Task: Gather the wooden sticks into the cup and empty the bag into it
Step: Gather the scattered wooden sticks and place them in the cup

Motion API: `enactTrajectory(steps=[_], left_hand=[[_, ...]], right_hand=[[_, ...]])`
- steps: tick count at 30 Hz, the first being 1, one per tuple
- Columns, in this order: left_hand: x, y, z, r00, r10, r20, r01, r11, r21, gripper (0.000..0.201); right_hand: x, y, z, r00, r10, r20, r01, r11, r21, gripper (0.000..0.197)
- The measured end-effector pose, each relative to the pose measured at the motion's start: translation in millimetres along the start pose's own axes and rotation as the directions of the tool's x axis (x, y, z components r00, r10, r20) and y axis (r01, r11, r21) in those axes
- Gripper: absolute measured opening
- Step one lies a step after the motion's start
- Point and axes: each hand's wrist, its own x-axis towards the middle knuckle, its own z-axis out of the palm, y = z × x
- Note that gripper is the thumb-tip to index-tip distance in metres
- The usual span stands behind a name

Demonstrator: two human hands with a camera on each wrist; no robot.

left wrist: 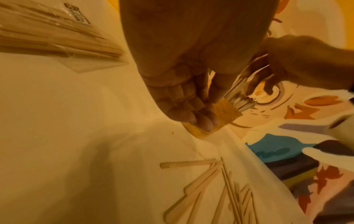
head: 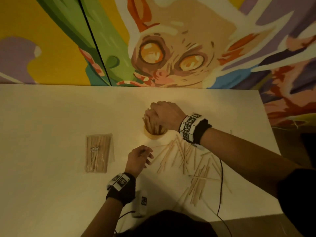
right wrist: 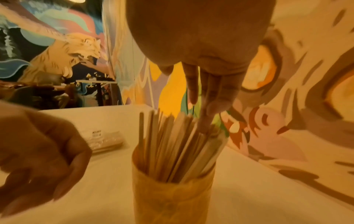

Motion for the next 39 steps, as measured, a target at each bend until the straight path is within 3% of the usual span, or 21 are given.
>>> enactTrajectory(steps=[3,5,8,12,15,18,21,23,26,32,36,39], left_hand=[[-2,-14,9,0.981,0.166,-0.103,-0.134,0.955,0.266,0.011],[1,-22,16,0.960,0.269,-0.077,-0.189,0.827,0.529,0.027],[12,-28,27,0.970,0.241,0.030,-0.188,0.667,0.721,0.052],[21,-28,45,0.979,0.193,0.059,-0.158,0.547,0.822,0.059],[24,-24,60,0.984,0.160,0.083,-0.154,0.507,0.848,0.054],[23,-21,81,0.990,0.117,0.084,-0.136,0.567,0.812,0.048],[19,-17,109,0.990,0.120,0.080,-0.135,0.567,0.813,0.045],[18,-13,131,0.987,0.118,0.105,-0.153,0.534,0.832,0.047],[18,-8,161,0.990,0.105,0.094,-0.136,0.534,0.835,0.059],[22,0,218,0.988,0.138,0.064,-0.122,0.467,0.876,0.072],[27,7,243,0.988,0.130,0.084,-0.133,0.435,0.891,0.062],[26,6,247,0.984,0.151,0.097,-0.157,0.456,0.876,0.049]], right_hand=[[-17,7,-23,0.997,0.030,-0.072,-0.029,1.000,0.010,0.050],[-31,16,-36,0.988,0.068,-0.140,-0.058,0.995,0.076,0.048],[-64,39,-45,0.965,0.198,-0.172,-0.148,0.954,0.262,0.039],[-139,87,-11,0.901,0.424,0.089,-0.413,0.779,0.472,0.041],[-215,122,41,0.793,0.506,0.339,-0.609,0.643,0.464,0.037],[-290,139,92,0.671,0.518,0.531,-0.738,0.539,0.406,0.029],[-344,147,123,0.548,0.509,0.664,-0.833,0.409,0.373,0.029],[-369,151,136,0.509,0.512,0.692,-0.859,0.354,0.370,0.030],[-386,153,147,0.502,0.490,0.712,-0.864,0.305,0.400,0.030],[-393,157,152,0.561,0.462,0.687,-0.828,0.323,0.459,0.033],[-396,162,156,0.591,0.444,0.673,-0.806,0.309,0.504,0.031],[-399,165,157,0.612,0.430,0.664,-0.789,0.276,0.549,0.031]])
